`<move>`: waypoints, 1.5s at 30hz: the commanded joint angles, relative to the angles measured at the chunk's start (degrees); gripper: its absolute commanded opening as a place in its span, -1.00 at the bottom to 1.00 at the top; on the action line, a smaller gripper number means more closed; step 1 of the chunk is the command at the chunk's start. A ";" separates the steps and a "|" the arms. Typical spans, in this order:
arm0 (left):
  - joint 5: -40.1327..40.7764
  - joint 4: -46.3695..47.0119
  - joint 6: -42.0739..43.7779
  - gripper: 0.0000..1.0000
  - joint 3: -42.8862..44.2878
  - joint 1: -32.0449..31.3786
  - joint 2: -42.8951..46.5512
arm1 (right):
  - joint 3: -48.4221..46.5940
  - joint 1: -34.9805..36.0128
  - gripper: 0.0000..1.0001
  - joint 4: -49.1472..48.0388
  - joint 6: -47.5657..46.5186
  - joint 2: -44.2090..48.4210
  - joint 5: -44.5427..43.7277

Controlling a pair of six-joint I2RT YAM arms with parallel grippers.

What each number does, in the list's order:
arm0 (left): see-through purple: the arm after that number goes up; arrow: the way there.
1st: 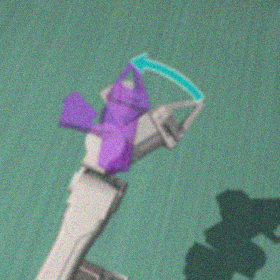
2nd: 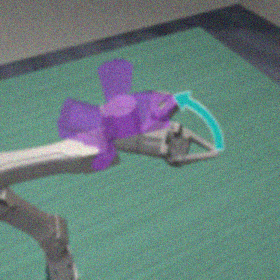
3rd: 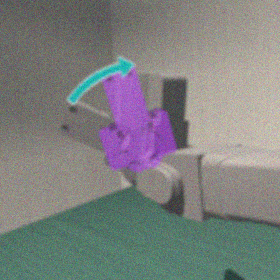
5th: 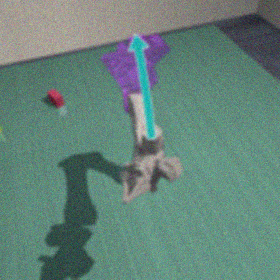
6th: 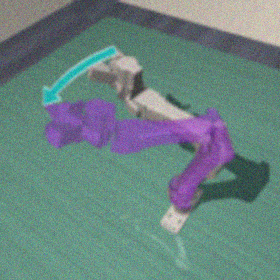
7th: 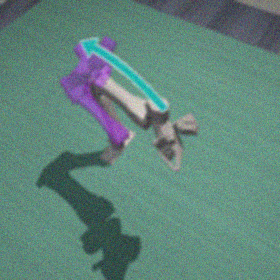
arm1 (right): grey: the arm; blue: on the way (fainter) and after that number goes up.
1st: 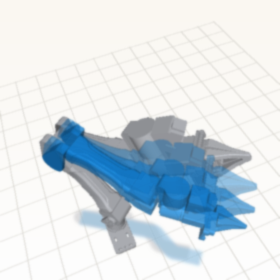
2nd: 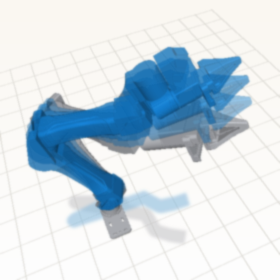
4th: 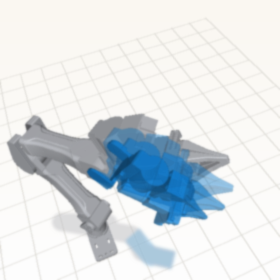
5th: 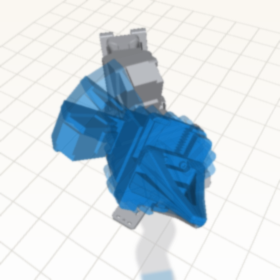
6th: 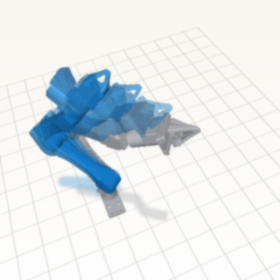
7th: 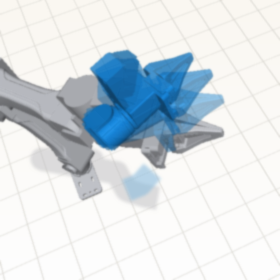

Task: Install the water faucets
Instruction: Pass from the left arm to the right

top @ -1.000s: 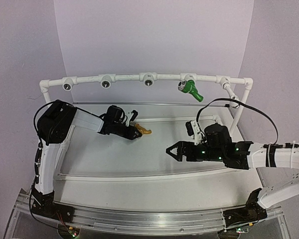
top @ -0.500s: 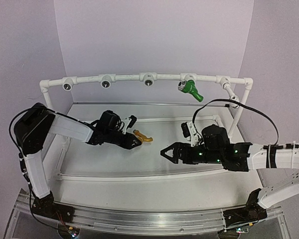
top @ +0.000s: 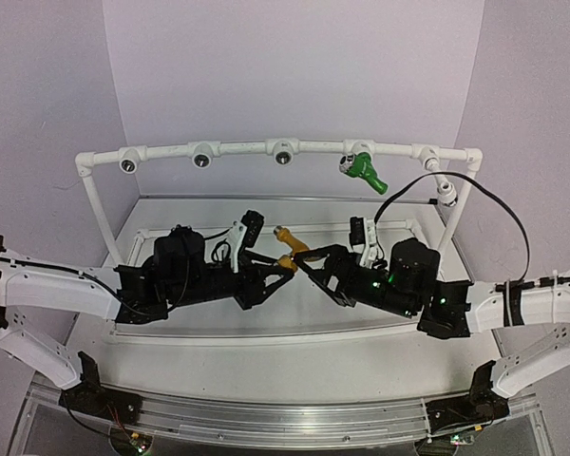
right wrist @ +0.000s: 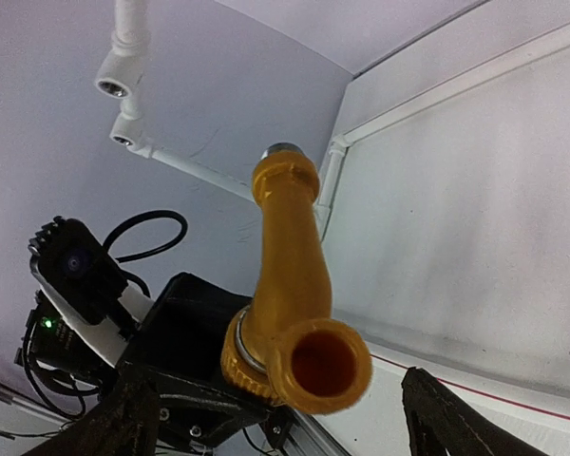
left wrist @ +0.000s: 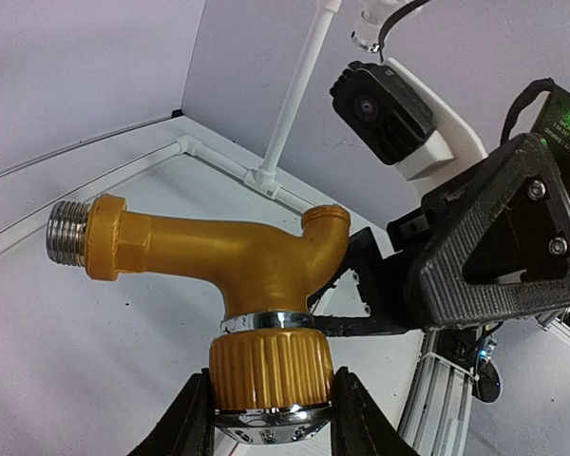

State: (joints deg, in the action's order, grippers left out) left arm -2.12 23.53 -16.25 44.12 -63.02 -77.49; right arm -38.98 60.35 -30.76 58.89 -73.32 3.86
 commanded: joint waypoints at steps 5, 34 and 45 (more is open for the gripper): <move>11.89 6.10 0.87 -1.00 -1.40 -6.86 2.48 | -0.06 3.21 0.28 -15.25 -1.01 -3.62 -6.91; 16.80 8.29 0.35 0.27 -5.39 -11.07 6.35 | -3.85 7.36 -1.00 -7.18 -8.77 -5.83 -17.12; 18.41 -29.84 -5.99 0.67 6.09 -7.40 23.32 | -19.13 20.06 -1.00 31.01 -63.70 -4.00 -43.01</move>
State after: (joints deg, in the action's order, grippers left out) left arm 14.53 11.64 -18.40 42.09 -72.97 -56.27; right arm -49.20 78.24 -13.93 21.19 -78.26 -26.18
